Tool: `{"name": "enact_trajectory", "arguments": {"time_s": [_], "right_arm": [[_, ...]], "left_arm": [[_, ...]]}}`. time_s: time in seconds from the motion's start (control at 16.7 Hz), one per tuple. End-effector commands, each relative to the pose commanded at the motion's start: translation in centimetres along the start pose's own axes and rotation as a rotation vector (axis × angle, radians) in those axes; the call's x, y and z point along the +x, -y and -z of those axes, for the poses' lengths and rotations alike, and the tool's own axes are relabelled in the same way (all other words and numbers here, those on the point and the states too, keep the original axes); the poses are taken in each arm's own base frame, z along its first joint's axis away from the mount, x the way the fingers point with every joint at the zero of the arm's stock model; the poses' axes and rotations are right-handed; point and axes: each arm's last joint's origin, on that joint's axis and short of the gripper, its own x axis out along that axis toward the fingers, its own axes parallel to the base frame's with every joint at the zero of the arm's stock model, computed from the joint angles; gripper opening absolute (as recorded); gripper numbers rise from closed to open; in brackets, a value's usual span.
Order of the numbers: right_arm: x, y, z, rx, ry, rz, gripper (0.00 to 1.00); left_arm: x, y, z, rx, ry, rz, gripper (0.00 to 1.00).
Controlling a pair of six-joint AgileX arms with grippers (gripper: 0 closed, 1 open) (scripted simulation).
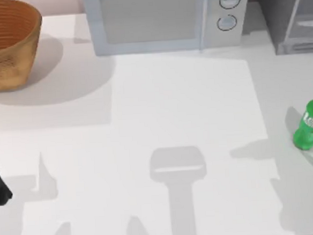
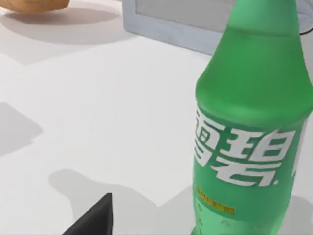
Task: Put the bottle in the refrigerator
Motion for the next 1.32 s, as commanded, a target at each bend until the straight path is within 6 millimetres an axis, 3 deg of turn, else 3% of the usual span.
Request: {"name": "enact_trajectory", "arguments": {"time_s": [0.36,0.78,1.08,1.32], "right_arm": [[0.5,0.0,-0.1,0.000,0.000,-0.002,1.00],[5.6,0.1,-0.1,0.000,0.000,0.000,1.00],[6.0,0.0,0.0,0.000,0.000,0.000,1.00],[6.0,0.0,0.0,0.000,0.000,0.000,0.70]], "left_arm": [[0.0,0.0,0.0,0.000,0.000,0.000,1.00],[0.0,0.0,0.0,0.000,0.000,0.000,1.00],[0.0,0.0,0.0,0.000,0.000,0.000,1.00],[0.0,0.0,0.0,0.000,0.000,0.000,1.00]]}}
